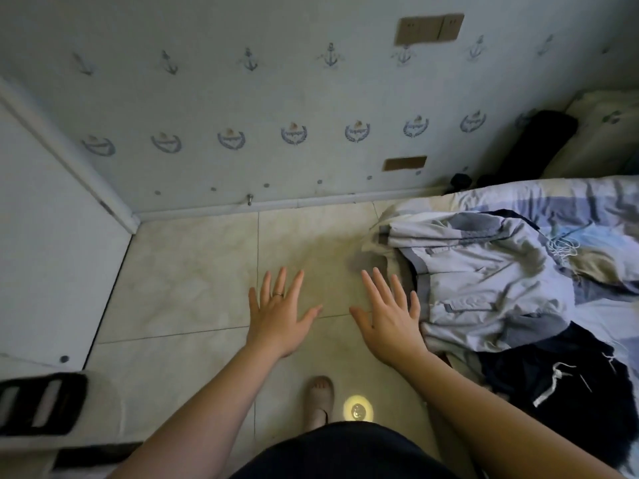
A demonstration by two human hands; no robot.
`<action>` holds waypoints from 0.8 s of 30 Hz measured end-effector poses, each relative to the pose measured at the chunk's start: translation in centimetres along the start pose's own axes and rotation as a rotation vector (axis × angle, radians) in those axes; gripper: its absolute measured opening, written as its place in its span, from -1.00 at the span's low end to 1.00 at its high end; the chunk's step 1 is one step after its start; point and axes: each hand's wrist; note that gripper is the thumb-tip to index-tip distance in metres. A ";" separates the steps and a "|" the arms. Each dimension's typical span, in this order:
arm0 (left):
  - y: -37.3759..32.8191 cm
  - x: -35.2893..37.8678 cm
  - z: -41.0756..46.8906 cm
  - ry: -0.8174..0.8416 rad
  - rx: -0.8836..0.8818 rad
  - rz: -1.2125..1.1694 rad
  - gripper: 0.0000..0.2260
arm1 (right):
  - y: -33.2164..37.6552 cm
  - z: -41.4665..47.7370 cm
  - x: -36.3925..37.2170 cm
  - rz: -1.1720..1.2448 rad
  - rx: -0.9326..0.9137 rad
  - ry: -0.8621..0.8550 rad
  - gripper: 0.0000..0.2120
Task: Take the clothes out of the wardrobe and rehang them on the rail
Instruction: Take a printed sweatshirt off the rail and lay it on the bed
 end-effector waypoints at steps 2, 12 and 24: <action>0.5 -0.2 -3.4 -0.037 -0.023 0.008 -0.31 | 1.0 -2.2 0.0 -0.004 -0.048 0.010 -0.37; 5.7 -11.3 -14.7 -0.432 -0.111 0.112 -0.33 | 12.8 -6.8 -4.1 0.024 -0.457 -0.057 -0.32; 17.2 -34.7 -29.2 -1.032 -0.178 0.439 -0.34 | 38.9 -11.4 -14.1 0.089 -0.945 -0.386 -0.35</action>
Point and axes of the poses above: each hand's wrist, its own z-axis towards the middle knuckle, its own x-axis out of the palm, y = z × x, and after that the axes turned 6 degrees about z, right-handed
